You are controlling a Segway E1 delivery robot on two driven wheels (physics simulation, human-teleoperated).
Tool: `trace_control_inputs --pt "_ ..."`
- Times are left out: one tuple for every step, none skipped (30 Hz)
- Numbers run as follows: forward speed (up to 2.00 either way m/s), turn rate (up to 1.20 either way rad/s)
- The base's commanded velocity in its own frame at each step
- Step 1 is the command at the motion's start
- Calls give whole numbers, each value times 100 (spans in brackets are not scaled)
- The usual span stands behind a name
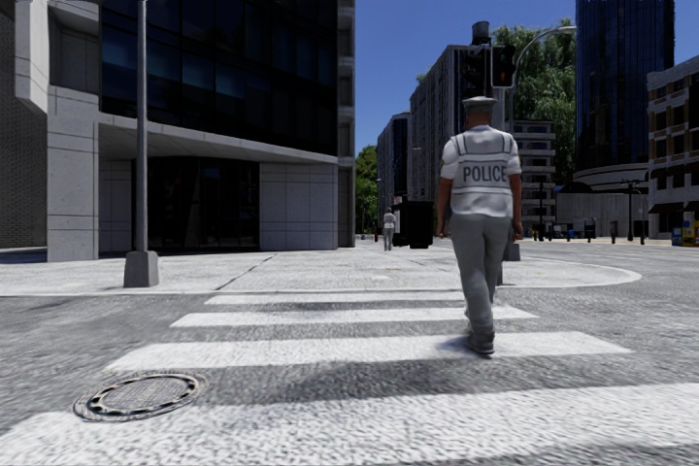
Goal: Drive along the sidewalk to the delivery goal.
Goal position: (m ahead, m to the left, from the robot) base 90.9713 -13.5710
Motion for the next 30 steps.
trace_control_inputs --pt "130 0" --pt "130 0" --pt "128 0" --pt "128 0" --pt "128 0" --pt "128 0" --pt "128 0" --pt "128 0" --pt "128 0" --pt "128 0" --pt "128 0" --pt "128 0" --pt "128 0" --pt "128 0" --pt "128 0" --pt "128 0" --pt "127 0" --pt "127 0" --pt "127 0" --pt "126 0" --pt "125 2" --pt "125 2" --pt "125 8" --pt "125 11" --pt "125 15" --pt "125 15" --pt "125 18" --pt "125 18" --pt "125 19" --pt "125 19"
